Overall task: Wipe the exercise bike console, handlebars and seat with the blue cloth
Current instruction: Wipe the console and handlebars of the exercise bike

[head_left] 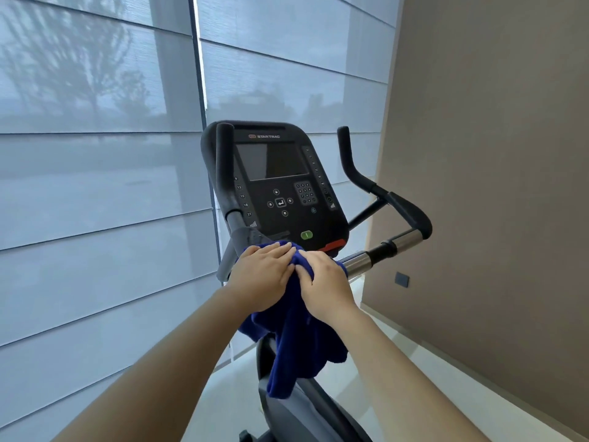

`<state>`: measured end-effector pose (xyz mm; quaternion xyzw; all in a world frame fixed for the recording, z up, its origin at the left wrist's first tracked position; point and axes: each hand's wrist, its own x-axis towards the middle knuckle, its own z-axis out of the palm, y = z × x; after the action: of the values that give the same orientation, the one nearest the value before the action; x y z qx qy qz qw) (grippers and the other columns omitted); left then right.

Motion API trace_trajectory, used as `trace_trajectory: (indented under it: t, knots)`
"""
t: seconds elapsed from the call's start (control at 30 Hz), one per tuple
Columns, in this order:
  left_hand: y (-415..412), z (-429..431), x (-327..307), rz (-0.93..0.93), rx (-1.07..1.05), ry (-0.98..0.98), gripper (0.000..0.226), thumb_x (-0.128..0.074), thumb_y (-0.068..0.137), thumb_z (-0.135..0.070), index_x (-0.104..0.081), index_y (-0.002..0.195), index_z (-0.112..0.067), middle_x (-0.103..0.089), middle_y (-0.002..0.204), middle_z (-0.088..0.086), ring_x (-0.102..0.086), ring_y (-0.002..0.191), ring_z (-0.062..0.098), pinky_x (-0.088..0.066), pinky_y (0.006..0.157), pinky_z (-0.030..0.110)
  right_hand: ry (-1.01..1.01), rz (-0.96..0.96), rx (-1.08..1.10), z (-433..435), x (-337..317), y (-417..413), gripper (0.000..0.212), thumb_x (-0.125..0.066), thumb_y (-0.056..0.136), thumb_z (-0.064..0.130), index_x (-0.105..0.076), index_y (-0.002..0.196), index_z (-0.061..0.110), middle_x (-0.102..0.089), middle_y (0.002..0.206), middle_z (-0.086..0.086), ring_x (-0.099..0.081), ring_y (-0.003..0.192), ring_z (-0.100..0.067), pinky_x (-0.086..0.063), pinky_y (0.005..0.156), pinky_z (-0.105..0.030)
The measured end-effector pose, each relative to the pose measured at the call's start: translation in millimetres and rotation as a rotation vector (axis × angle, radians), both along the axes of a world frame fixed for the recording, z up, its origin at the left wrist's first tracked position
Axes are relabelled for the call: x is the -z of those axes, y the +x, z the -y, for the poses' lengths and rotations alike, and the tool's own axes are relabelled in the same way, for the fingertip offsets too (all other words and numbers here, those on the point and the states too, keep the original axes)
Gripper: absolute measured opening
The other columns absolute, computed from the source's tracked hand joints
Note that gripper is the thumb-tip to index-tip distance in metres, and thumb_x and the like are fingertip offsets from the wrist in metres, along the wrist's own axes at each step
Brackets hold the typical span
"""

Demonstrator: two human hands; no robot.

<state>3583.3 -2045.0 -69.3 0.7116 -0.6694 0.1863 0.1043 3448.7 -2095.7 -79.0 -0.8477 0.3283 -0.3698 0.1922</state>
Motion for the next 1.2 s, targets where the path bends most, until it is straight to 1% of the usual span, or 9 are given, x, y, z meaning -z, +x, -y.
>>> trace_trajectory:
  t: [0.2, 0.4, 0.5, 0.67, 0.77, 0.83, 1.0, 1.07, 1.2]
  knots:
    - [-11, -25, 13, -0.015, 0.041, -0.056, 0.046, -0.034, 0.096, -0.033, -0.031, 0.142, -0.026, -0.035, 0.148, -0.011, -0.027, 0.138, 0.012, -0.019, 0.108, 0.030, -0.046, 0.132, 0.021, -18, 22, -6, 0.020, -0.047, 0.097, 0.021, -0.053, 0.115, 0.019, -0.052, 0.118, 0.003, -0.045, 0.100, -0.007, -0.045, 0.092, -0.024]
    - [-11, -15, 5, -0.074, 0.004, 0.024, 0.048, -0.025, 0.099, -0.036, -0.020, 0.145, -0.029, -0.019, 0.154, -0.012, -0.013, 0.142, 0.011, -0.013, 0.112, 0.031, -0.067, 0.019, 0.010, -9, 23, -6, 0.039, -0.040, 0.099, 0.026, -0.038, 0.137, 0.019, -0.040, 0.143, 0.002, -0.031, 0.133, -0.015, -0.024, 0.112, -0.031]
    - [-15, -16, 6, -0.060, 0.001, -0.018, 0.046, -0.026, 0.099, -0.036, -0.026, 0.144, -0.028, -0.026, 0.152, -0.011, -0.020, 0.140, 0.012, -0.016, 0.110, 0.030, -0.045, 0.043, 0.021, -12, 25, -7, 0.040, -0.044, 0.098, 0.024, -0.041, 0.137, 0.019, -0.043, 0.142, 0.002, -0.033, 0.134, -0.015, -0.027, 0.112, -0.031]
    - [-11, -27, 3, -0.102, 0.143, -0.076, 0.040, -0.043, 0.094, -0.016, -0.048, 0.132, -0.028, -0.052, 0.131, -0.009, -0.042, 0.114, 0.019, -0.034, 0.094, 0.025, -0.028, 0.220, 0.065, -25, 32, -17, 0.034, -0.060, 0.089, 0.012, -0.057, 0.123, 0.016, -0.054, 0.129, 0.001, -0.047, 0.119, -0.012, -0.032, 0.100, -0.014]
    - [0, -30, -9, -0.108, 0.212, -0.034, 0.042, -0.044, 0.091, -0.006, -0.054, 0.127, -0.027, -0.057, 0.119, -0.005, -0.046, 0.102, 0.019, -0.038, 0.086, 0.026, -0.038, 0.246, 0.045, -29, 24, -15, 0.030, -0.063, 0.086, 0.009, -0.062, 0.116, 0.012, -0.058, 0.120, 0.000, -0.051, 0.112, -0.013, -0.041, 0.102, -0.022]
    - [10, -33, -17, -0.070, 0.215, -0.073, 0.044, -0.044, 0.089, -0.001, -0.055, 0.124, -0.025, -0.058, 0.116, -0.003, -0.048, 0.101, 0.020, -0.044, 0.083, 0.030, -0.075, 0.270, 0.034, -33, 13, -5, 0.028, -0.063, 0.087, 0.008, -0.063, 0.115, 0.011, -0.058, 0.118, 0.000, -0.052, 0.110, -0.013, -0.043, 0.101, -0.027]
    - [35, -42, -40, 0.012, 0.191, -0.320, 0.045, -0.058, 0.078, 0.005, -0.060, 0.119, -0.015, -0.062, 0.114, 0.002, -0.055, 0.105, 0.025, -0.052, 0.072, 0.035, -0.223, 0.323, 0.062, -33, -20, 33, 0.026, -0.062, 0.087, 0.007, -0.064, 0.113, 0.011, -0.058, 0.118, 0.000, -0.049, 0.109, -0.009, -0.037, 0.098, -0.015]
    - [47, -40, -46, 0.008, 0.181, -0.402, 0.043, -0.063, 0.073, 0.006, -0.063, 0.112, -0.011, -0.064, 0.110, 0.006, -0.059, 0.102, 0.028, -0.054, 0.066, 0.036, -0.246, 0.324, 0.078, -29, -28, 50, 0.027, -0.060, 0.089, 0.009, -0.063, 0.116, 0.011, -0.057, 0.120, -0.001, -0.049, 0.111, -0.010, -0.038, 0.100, -0.019]
    - [76, -24, -44, 0.032, 0.126, -0.256, 0.036, -0.048, 0.090, -0.014, -0.052, 0.126, -0.015, -0.050, 0.133, 0.002, -0.042, 0.126, 0.022, -0.041, 0.097, 0.032, -0.154, 0.124, 0.116, -22, -32, 89, 0.028, -0.045, 0.097, 0.021, -0.053, 0.122, 0.013, -0.054, 0.124, -0.002, -0.048, 0.116, -0.018, -0.039, 0.102, -0.035]
